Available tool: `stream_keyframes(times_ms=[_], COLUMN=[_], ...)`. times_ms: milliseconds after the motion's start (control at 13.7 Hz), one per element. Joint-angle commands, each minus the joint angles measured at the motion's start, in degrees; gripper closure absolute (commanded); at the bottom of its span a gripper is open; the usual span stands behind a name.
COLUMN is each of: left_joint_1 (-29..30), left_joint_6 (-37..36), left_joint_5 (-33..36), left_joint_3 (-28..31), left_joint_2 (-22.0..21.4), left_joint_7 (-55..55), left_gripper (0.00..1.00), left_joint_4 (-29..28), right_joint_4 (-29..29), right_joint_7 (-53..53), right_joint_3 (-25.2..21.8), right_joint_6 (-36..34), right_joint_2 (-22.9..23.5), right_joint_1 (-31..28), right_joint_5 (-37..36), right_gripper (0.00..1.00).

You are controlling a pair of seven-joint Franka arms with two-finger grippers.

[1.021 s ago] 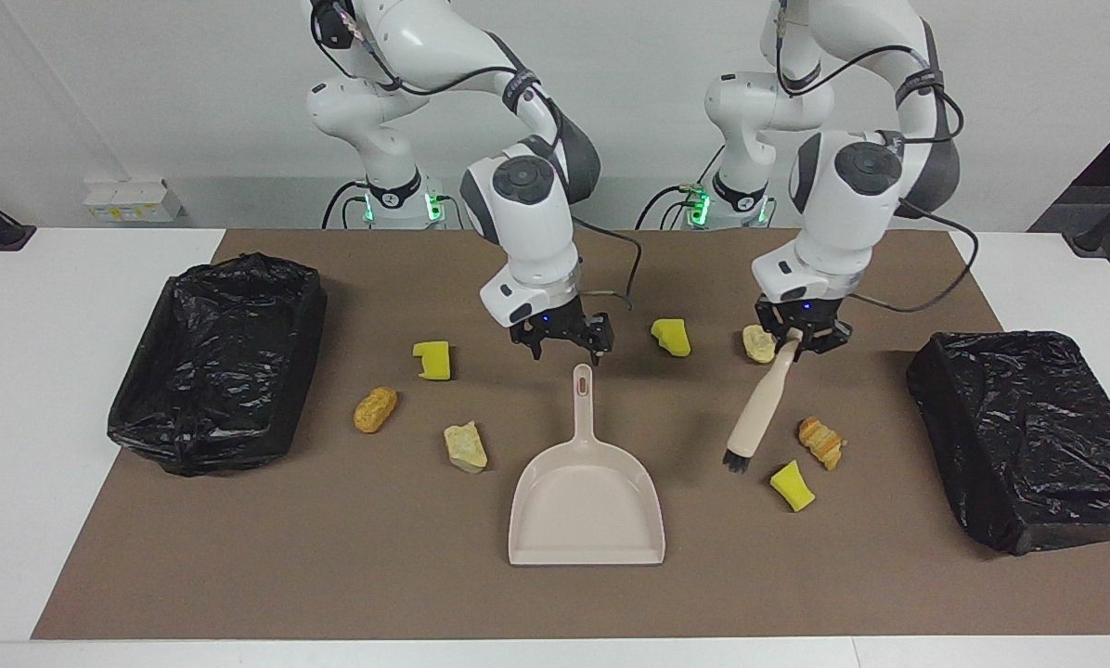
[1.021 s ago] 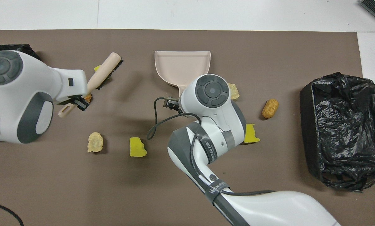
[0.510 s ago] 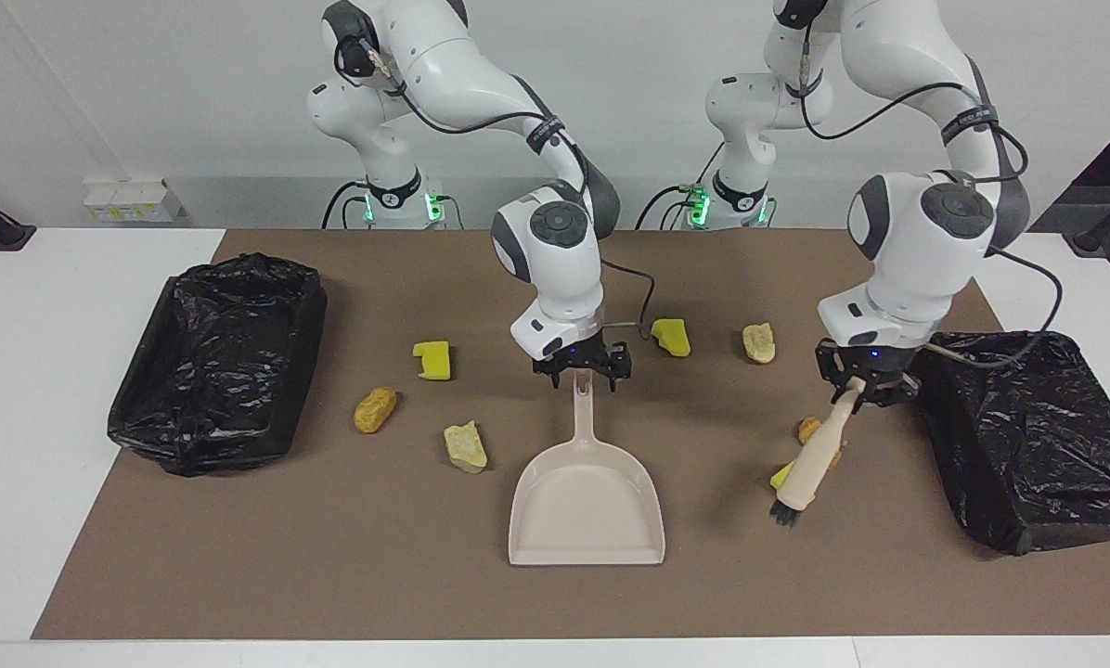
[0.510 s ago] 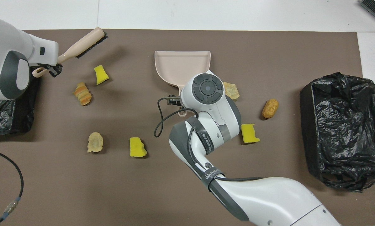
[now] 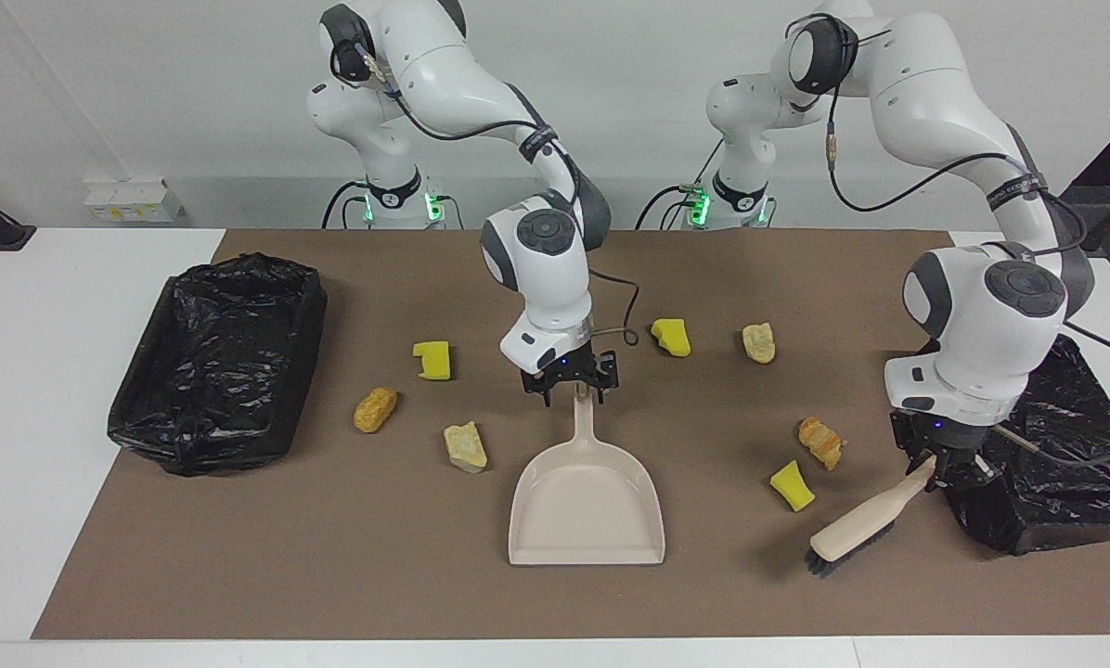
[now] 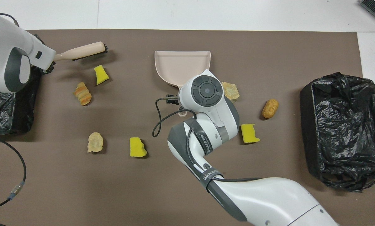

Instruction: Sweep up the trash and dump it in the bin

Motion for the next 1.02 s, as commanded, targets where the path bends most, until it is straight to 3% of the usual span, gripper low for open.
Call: stream_keyframes(times_ms=[0, 73, 729, 948], left_joint_1=[0.28, -0.15, -0.42, -0.6], left_joint_6=[0.23, 0.14, -0.47, -3.72], left_joint_5=[1.68, 1.68, 1.59, 1.42], left_joint_3=[-0.21, -0.29, -0.29, -0.64], left_joint_2=[-0.48, -2.58, -28.06, -33.27], left_joint_7=[6.8, 8.13, 8.93, 7.71], left_gripper=[1.0, 1.0, 1.0, 1.0], left_joint_4=[-1.89, -4.62, -37.75, -38.93], right_joint_4=[0.34, 0.43, 1.92, 2.1], right_joint_7=[-1.65, -1.83, -1.83, -1.83], right_joint_3=[0.29, 0.29, 0.29, 0.29], right_joint_6=[2.66, 1.26, -0.51, -0.6], right_joint_2=[1.9, 1.9, 1.72, 1.55], right_joint_1=[-0.23, -0.5, -1.2, -1.29], right_joint_5=[-1.8, -2.51, -1.99, -1.64], right_gripper=[0.44, 0.55, 0.55, 0.55])
